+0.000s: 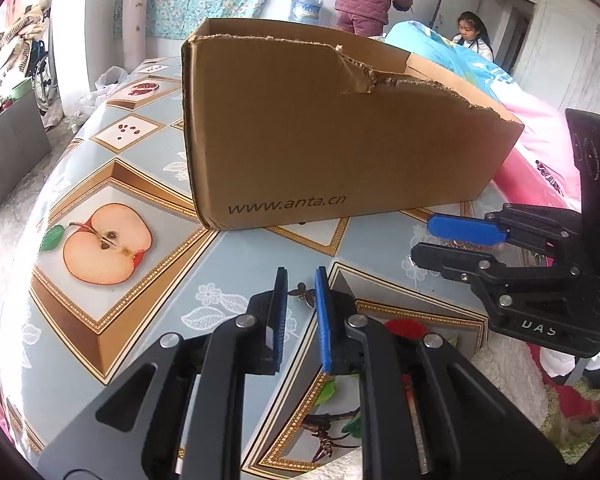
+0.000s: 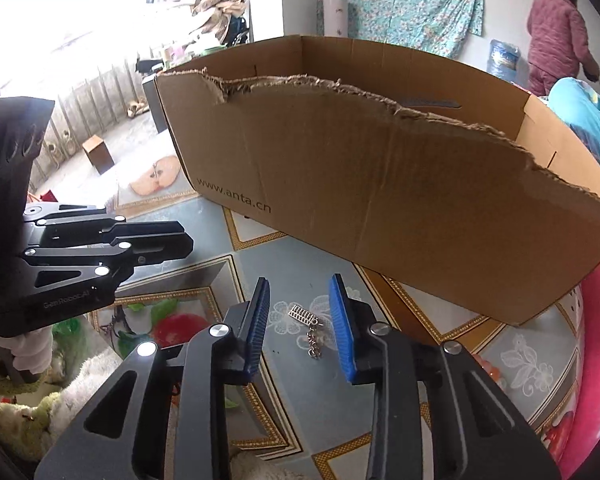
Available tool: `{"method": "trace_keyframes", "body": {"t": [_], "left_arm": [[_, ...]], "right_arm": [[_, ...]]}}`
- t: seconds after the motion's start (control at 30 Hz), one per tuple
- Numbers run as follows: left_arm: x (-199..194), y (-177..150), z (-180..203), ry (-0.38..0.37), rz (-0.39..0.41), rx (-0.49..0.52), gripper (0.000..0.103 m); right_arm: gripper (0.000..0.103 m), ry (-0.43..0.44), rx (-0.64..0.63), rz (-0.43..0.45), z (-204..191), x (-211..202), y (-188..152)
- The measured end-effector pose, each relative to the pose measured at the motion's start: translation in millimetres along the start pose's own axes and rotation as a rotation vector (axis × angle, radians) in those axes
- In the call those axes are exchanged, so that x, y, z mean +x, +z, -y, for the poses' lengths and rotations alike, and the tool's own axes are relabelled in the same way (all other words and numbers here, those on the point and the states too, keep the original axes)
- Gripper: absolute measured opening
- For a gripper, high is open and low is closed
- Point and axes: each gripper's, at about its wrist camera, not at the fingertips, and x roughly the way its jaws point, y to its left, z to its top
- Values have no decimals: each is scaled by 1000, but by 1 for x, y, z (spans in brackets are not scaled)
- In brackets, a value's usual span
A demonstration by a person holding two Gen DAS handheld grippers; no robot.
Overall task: Organize jewelry
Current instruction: 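Lower the right gripper onto a small silver charm and close it, then lift the silver charm with the right gripper toward the box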
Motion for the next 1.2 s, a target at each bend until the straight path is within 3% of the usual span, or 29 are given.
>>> {"method": "trace_keyframes", "body": {"t": [0.17,0.27,0.33,0.5,0.73,1.03,1.17,1.2], "left_arm": [[2,-1,3,-15,3,9,13],[3,-1,2,-20,3,8,13],[4,-1,3,-21,5,8,13],[4,0,3,-22,6,6,13],[-2,-5,1,-17,14,1,12],[-2,-7,3,-15,15,4,12],[-2,-7,2,-15,10,1,12],[-1,-7,2,-16,8,1,12]], "right_arm": [[26,-4,-20,-45,-3,5,-4],[20,10,-15,-54,-2,5,-4],[10,26,-8,-59,-1,6,-3],[4,55,21,-57,2,2,-3],[3,81,92,-20,22,-16,-2],[4,70,72,-26,23,-28,-8],[10,74,50,-57,17,-24,-10],[16,77,42,-59,15,-23,-10]]}}
